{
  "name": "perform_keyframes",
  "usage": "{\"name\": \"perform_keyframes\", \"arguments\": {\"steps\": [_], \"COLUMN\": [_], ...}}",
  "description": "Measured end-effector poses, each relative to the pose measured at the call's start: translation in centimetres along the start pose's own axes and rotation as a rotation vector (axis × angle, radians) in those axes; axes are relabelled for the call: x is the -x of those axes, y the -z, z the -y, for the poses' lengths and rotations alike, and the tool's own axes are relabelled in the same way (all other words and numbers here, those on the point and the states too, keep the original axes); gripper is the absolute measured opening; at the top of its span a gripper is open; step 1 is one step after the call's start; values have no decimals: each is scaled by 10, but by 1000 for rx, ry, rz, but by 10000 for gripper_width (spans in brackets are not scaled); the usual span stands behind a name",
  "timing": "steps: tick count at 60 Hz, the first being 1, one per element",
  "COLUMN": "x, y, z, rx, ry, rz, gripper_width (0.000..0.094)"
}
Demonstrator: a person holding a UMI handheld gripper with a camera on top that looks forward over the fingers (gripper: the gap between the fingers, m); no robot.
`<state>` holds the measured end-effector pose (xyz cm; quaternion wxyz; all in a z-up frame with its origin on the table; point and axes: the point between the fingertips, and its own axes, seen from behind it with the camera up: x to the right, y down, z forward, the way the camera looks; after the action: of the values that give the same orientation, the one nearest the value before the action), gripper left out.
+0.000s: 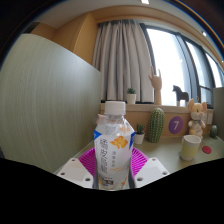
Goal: Pour water
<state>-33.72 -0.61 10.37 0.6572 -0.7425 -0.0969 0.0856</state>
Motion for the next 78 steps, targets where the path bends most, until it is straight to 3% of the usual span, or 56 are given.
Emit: {"name": "perform_keyframes", "arguments": {"steps": [3, 21, 48, 78], "x": [-1, -36, -177, -278], "y": [0, -9, -58, -77], "z": [0, 17, 97, 94], "rx": [-6, -5, -281, -622], "ry": [-4, -201, -1421, -2267], "rz": [3, -24, 38, 116], "gripper_width": [372, 371, 370, 370]}}
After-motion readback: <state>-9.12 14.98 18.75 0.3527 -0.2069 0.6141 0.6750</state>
